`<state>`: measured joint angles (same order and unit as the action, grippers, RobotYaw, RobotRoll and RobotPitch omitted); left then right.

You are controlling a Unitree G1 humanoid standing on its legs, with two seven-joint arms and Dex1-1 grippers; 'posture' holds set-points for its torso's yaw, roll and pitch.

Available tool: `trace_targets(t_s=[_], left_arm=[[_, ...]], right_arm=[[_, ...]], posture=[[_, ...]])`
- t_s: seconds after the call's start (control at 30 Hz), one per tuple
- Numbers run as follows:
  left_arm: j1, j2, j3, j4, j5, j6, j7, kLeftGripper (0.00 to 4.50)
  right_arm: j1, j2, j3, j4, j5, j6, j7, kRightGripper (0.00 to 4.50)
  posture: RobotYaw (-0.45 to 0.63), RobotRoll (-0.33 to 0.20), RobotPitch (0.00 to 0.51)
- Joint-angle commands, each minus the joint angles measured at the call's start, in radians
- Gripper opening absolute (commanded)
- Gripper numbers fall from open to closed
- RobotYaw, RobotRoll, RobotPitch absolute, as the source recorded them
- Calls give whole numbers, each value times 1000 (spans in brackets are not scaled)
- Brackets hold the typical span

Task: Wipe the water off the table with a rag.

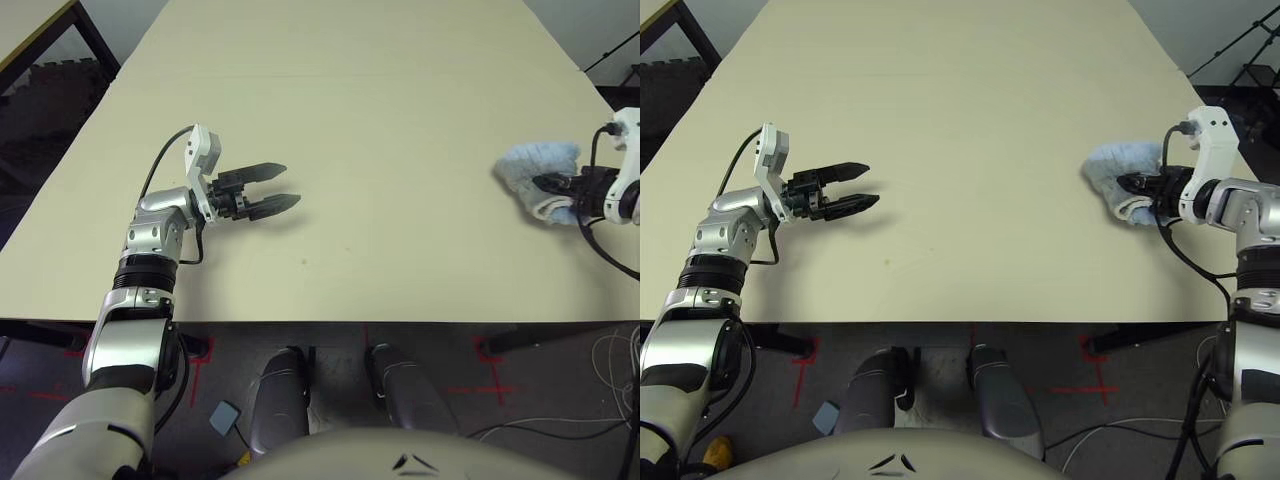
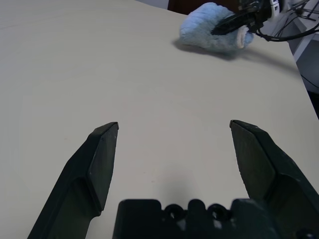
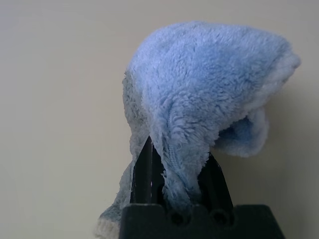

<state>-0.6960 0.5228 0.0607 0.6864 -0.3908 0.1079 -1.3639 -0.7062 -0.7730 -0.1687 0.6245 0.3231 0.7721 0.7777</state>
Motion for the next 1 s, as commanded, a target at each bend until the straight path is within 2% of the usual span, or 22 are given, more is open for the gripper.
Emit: trace_targets(t_s=[0.03,0.2,0.4,0.57,0.63,0.73,0.83,0.9,1.0], left_arm=[[-5,5,7,20,15,-10,2,4500],[0,8,10,16,14,-9,4,4500],[3,12,14,11,14,-6,5,4500],[-4,15,16,20,15,-8,5,4500],[-7,16,17,22,15,-8,6,4500],[-16,15,23,32,14,-14,14,4500],[-30,10,41,47,7,-19,39,4500],[-42,2,62,61,-2,-22,69,4500],[-72,-27,116,124,16,-112,225,4500]], right_arm=[[-40,17,4,93,-45,-79,-42,90],[-71,30,19,164,-86,-123,-51,90],[-88,11,35,157,-113,-127,-20,2104],[-104,-71,80,50,-127,-80,87,4034],[-114,-113,87,15,-124,-53,126,4477],[-130,-180,90,-16,-126,-35,176,4477],[-154,-213,62,10,-129,-43,160,4477],[-164,-221,33,50,-133,-74,118,4477],[-123,-192,-54,93,-115,-211,25,4477]], posture=[[-258,0,132],[-258,0,132],[-258,0,132],[-246,0,131],[-246,0,131],[-251,0,129],[-254,0,129],[-257,0,130],[-257,0,131]])
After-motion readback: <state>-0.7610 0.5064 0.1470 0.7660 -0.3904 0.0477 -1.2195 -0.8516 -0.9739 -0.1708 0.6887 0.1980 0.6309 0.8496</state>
